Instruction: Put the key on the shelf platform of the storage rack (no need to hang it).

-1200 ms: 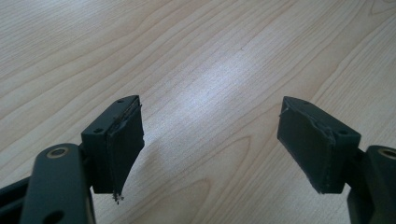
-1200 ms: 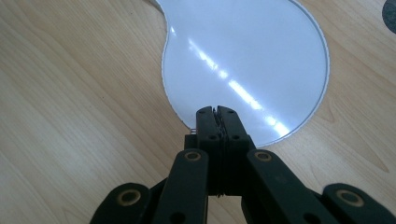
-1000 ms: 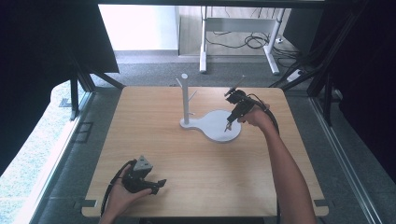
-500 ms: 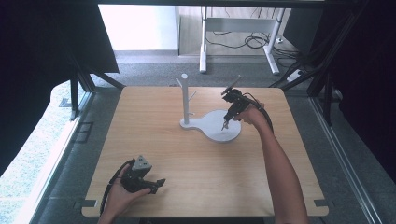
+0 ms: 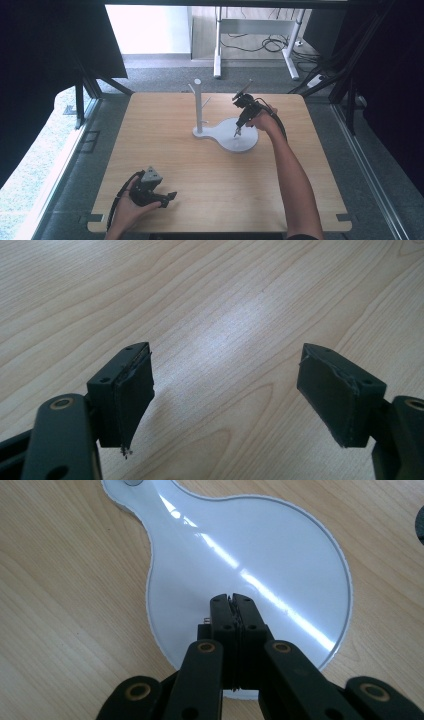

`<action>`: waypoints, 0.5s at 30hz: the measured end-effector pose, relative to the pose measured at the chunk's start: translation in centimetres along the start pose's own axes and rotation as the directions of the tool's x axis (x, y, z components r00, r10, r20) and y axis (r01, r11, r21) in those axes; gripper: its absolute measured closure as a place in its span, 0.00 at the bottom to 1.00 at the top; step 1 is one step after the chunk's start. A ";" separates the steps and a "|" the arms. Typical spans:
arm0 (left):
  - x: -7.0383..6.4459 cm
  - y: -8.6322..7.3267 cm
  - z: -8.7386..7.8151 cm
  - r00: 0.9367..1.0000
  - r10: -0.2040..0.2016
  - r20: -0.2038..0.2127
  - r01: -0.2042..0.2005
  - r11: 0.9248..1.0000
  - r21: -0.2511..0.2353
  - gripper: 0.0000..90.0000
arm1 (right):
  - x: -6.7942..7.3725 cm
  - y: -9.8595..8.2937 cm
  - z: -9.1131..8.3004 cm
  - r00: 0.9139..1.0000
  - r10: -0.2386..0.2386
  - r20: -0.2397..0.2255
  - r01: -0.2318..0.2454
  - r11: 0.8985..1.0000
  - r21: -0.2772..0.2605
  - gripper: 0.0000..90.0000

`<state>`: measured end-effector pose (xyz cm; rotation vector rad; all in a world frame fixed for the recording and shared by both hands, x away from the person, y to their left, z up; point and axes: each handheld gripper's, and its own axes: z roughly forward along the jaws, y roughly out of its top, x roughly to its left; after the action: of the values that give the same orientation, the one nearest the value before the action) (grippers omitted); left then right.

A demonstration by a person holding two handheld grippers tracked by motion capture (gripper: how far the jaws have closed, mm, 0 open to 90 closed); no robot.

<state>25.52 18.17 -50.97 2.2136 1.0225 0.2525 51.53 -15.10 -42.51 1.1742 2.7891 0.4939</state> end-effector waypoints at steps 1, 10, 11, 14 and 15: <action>0.0 0.0 0.0 1.000 0.000 0.000 0.000 1.000 0.000 0.25 | 0.0 0.0 0.2 1.000 0.004 -0.004 -0.004 1.000 0.001 1.00; 0.0 0.0 0.0 1.000 -0.001 0.001 0.001 1.000 0.001 0.25 | -0.2 -0.1 1.6 1.000 0.016 -0.013 -0.016 1.000 0.008 1.00; 0.0 0.0 0.0 1.000 -0.001 0.001 0.001 1.000 0.001 0.25 | -0.3 -0.2 2.0 1.000 0.025 -0.017 -0.025 1.000 0.010 1.00; 0.0 0.0 0.1 1.000 -0.001 0.001 0.001 1.000 0.001 0.25 | -0.4 -0.3 2.5 1.000 0.028 -0.014 -0.028 1.000 0.012 1.00; 0.0 0.0 0.1 1.000 -0.001 0.001 0.001 1.000 0.002 0.25 | -0.4 -0.3 2.5 1.000 0.028 -0.014 -0.028 1.000 0.012 1.00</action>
<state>25.55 18.14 -51.03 2.2150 1.0240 0.2502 52.04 -14.96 -44.96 1.2185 2.7948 0.4904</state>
